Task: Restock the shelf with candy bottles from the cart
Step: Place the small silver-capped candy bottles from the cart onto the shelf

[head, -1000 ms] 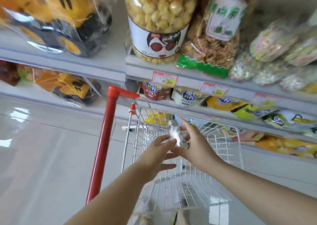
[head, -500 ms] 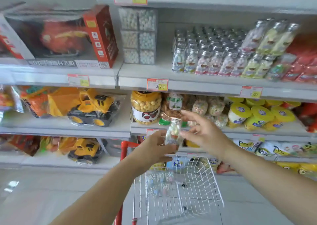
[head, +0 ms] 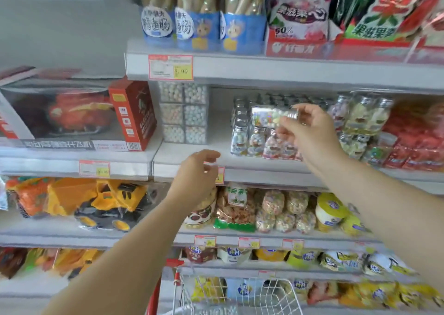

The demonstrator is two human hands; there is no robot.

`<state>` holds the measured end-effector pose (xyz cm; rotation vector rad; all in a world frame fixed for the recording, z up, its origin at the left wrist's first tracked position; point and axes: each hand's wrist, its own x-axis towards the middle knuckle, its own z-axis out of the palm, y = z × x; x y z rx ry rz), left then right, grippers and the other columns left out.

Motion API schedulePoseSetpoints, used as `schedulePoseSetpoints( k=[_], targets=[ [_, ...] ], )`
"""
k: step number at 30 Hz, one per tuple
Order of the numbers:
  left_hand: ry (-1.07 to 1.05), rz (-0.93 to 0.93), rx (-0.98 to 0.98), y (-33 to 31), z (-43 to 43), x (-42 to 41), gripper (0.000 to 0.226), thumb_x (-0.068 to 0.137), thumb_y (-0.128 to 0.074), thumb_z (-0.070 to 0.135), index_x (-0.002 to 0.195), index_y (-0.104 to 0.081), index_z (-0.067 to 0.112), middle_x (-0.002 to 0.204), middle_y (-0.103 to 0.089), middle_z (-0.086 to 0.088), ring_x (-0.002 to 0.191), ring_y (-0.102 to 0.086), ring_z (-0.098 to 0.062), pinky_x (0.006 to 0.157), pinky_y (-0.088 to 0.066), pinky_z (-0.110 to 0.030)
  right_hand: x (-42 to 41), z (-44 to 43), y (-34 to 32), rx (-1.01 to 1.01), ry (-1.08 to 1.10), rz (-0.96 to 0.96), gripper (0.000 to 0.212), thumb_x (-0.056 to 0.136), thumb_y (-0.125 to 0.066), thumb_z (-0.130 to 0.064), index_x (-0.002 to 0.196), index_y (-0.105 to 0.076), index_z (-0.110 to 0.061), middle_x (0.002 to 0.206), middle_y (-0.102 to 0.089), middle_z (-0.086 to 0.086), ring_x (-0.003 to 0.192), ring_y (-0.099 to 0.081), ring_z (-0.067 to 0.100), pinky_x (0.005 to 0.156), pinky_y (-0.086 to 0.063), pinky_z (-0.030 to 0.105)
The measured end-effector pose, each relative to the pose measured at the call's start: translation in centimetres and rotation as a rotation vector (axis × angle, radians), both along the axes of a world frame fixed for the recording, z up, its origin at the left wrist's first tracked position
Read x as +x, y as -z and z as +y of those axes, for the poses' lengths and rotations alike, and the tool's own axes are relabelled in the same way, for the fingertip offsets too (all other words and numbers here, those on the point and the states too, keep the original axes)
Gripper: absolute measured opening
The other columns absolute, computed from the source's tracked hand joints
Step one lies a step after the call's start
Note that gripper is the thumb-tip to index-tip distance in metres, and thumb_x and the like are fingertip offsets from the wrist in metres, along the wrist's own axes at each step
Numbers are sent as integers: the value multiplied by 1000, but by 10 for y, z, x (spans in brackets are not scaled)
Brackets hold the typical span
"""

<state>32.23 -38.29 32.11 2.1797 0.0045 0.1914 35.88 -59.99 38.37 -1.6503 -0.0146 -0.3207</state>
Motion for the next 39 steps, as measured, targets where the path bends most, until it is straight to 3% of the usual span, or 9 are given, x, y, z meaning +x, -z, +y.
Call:
schedulePoseSetpoints(
  k=[4, 10, 11, 13, 17, 20, 25, 29, 39],
  targets=[
    [-78, -51, 100, 5, -2, 60, 34, 95, -50, 13, 124, -62, 28, 118, -65, 12, 95, -62, -10, 77, -49, -26, 69, 6, -1, -30, 101, -34, 31, 90, -67, -4, 114, -51, -15, 103, -64, 9, 92, -71, 27, 87, -58, 46],
    [-125, -175, 281, 14, -16, 116, 35, 93, -47, 14, 119, -63, 29, 111, -70, 6, 102, -64, -22, 88, -54, -38, 170, 15, 4, -258, 229, -163, 14, 82, -64, -16, 77, -56, -26, 91, -69, 6, 87, -70, 28, 81, -59, 51],
    [-113, -168, 302, 16, -17, 123, 33, 93, -48, 15, 118, -64, 29, 110, -70, 4, 101, -64, -23, 88, -54, -38, 187, 16, 4, -288, 251, -196, 9, 77, -62, -19, 78, -56, -25, 92, -68, 6, 87, -70, 30, 79, -59, 50],
    [-86, -129, 351, 19, -18, 135, 31, 91, -50, 18, 116, -66, 29, 109, -71, 2, 99, -64, -24, 89, -53, -37, 217, 21, 2, -342, 282, -233, 17, 71, -58, -21, 87, -57, -26, 97, -66, 5, 92, -69, 33, 79, -58, 48],
    [-51, -98, 355, 22, -11, 151, 30, 90, -52, 16, 114, -66, 28, 105, -70, 5, 97, -63, -19, 83, -50, -28, 252, 30, -4, -595, 254, -285, 34, 85, -57, -8, 118, -61, -18, 120, -63, 4, 111, -59, 24, 87, -45, 24],
    [-52, -104, 363, 24, -8, 150, 30, 92, -52, 19, 115, -66, 32, 105, -70, 5, 94, -63, -17, 79, -50, -26, 274, 31, -7, -792, 211, -303, 36, 89, -56, -5, 123, -61, -19, 128, -62, 5, 119, -57, 24, 92, -41, 22],
    [-63, -155, 369, 27, -9, 147, 30, 95, -51, 21, 120, -64, 31, 105, -70, 6, 92, -63, -15, 78, -49, -25, 296, 32, -7, -948, 87, -185, 34, 90, -64, -13, 122, -55, -15, 124, -61, 8, 112, -58, 24, 83, -40, 21],
    [-80, -167, 380, 29, -10, 147, 29, 95, -51, 22, 119, -64, 32, 104, -70, 7, 91, -63, -14, 78, -49, -25, 302, 35, -4, -1085, 49, -143, 31, 86, -70, -12, 117, -66, -13, 128, -62, 6, 120, -57, 25, 92, -43, 24],
    [-71, -156, 365, 28, -11, 146, 28, 96, -51, 22, 119, -63, 33, 103, -69, 8, 91, -63, -13, 81, -53, -29, 298, 35, -1, -1096, 6, 51, 28, 88, -61, -9, 114, -70, -3, 118, -67, 16, 107, -63, 31, 94, -52, 34]
  ],
)
